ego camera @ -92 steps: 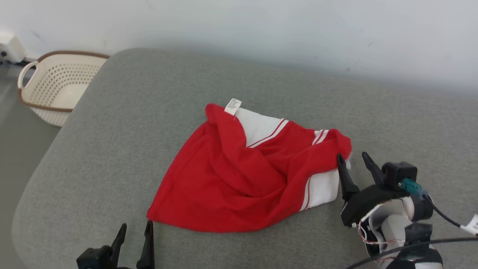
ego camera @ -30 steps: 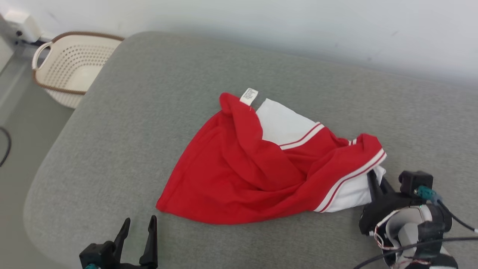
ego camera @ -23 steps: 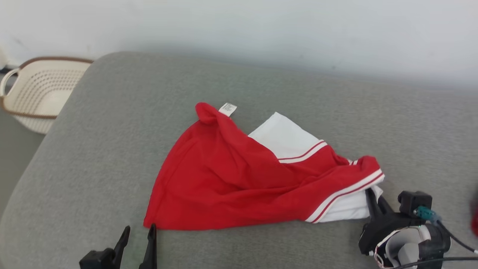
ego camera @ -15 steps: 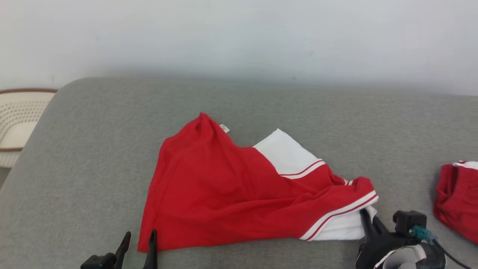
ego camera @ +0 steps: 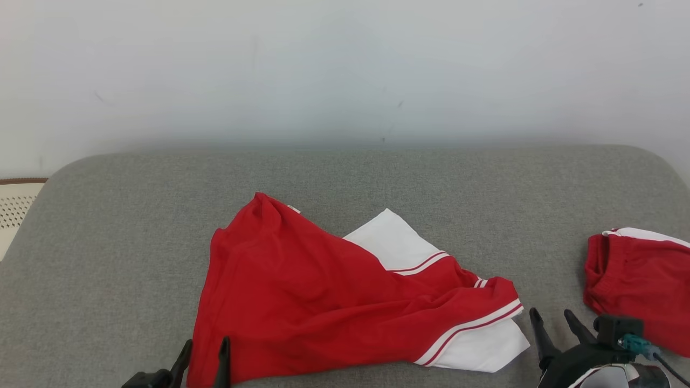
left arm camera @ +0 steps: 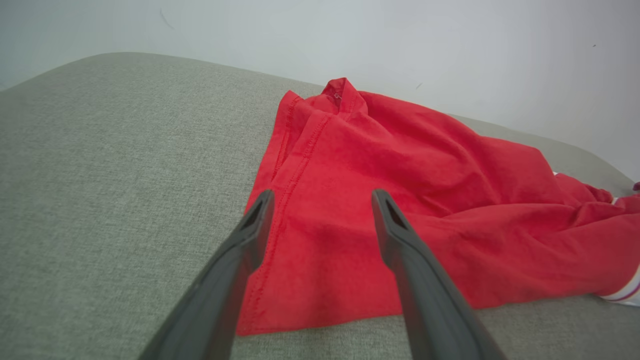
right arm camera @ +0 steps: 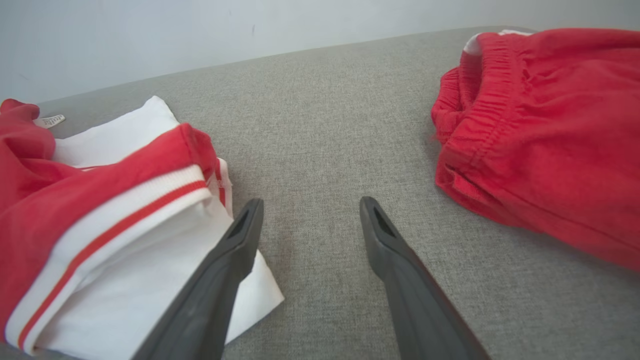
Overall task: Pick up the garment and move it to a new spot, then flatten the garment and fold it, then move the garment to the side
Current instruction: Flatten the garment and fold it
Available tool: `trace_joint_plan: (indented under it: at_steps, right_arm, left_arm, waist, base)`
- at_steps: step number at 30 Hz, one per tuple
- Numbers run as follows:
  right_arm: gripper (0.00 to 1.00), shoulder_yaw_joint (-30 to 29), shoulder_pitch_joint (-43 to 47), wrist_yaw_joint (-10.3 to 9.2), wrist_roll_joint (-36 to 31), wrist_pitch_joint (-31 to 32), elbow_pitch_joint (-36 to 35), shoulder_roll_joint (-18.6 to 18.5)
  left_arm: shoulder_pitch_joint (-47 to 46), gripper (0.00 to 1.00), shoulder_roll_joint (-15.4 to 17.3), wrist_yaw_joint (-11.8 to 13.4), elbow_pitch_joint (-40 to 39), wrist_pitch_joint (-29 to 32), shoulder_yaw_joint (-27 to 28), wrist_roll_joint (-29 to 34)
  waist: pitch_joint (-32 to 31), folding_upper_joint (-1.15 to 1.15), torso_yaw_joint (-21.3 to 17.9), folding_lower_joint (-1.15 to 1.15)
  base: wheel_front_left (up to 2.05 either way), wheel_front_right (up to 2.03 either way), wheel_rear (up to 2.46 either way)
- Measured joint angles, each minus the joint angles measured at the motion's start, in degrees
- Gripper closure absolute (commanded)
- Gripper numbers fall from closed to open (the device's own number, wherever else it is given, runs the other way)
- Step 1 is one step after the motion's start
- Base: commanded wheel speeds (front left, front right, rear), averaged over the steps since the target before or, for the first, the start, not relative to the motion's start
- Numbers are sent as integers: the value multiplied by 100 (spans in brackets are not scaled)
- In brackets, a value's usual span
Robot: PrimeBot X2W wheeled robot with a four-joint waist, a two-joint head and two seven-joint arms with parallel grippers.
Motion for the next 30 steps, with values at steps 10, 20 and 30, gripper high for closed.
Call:
trace_joint_plan:
  at_steps: [10,20,30]
  right_arm:
    - [0,-89,2,0,25,-7,-1182,10]
    - [0,740,-666,0,69,143,-940,4]
    - [0,1127,-1506,0,41,492,404,8]
  left_arm:
    - [77,0,0,7,-37,0,-26,-1]
    - [16,0,0,16,-44,0,-102,-3]
    - [-37,0,0,18,-7,0,-199,-49]
  waist:
    - [61,0,62,0]
    - [155,0,257,1]
    - [274,0,734,1]
  base:
    - [0,0,0]
    - [0,0,0]
    - [0,0,0]
